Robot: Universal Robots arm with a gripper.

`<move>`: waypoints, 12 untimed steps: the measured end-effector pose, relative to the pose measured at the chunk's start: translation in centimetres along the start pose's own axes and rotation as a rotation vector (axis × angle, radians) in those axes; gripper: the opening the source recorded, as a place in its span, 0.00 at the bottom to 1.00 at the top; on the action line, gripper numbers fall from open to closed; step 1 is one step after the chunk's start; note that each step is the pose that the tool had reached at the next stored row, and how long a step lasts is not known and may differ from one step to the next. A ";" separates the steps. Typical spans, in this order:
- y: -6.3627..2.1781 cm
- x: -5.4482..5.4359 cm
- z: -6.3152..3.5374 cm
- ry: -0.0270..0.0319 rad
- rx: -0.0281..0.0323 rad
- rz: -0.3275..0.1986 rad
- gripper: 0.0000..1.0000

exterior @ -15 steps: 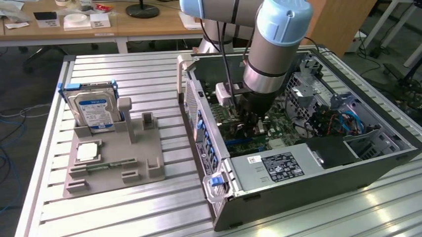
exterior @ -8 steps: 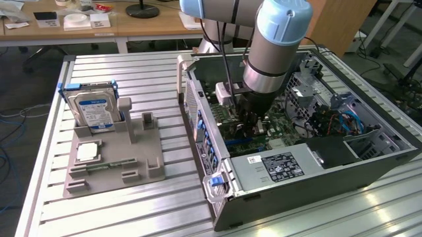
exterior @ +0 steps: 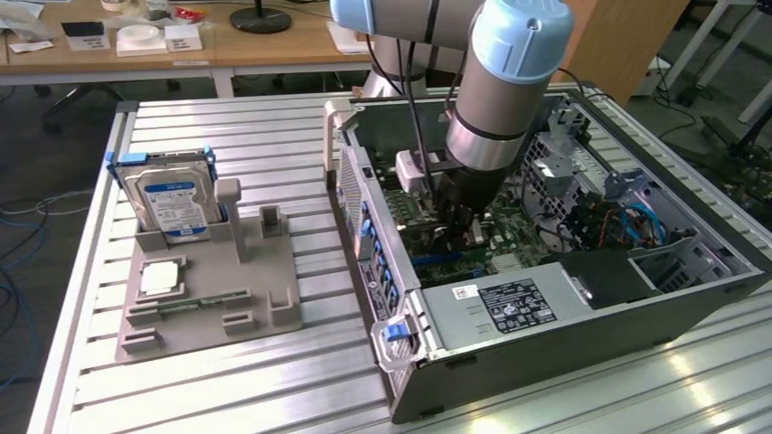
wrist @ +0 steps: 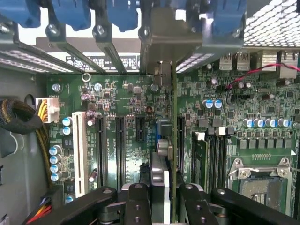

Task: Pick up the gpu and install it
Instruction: 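Insert the gpu into the slot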

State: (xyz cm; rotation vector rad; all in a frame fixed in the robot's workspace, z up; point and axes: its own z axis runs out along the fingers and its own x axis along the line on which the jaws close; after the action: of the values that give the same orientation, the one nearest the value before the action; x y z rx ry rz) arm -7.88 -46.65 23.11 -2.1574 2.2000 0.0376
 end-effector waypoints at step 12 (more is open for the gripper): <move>0.06 0.0 0.39 0.0000 0.0000 0.000 0.28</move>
State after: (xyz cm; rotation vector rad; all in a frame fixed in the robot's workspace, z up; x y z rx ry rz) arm -7.93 -46.63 22.72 -2.1575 2.1999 0.0377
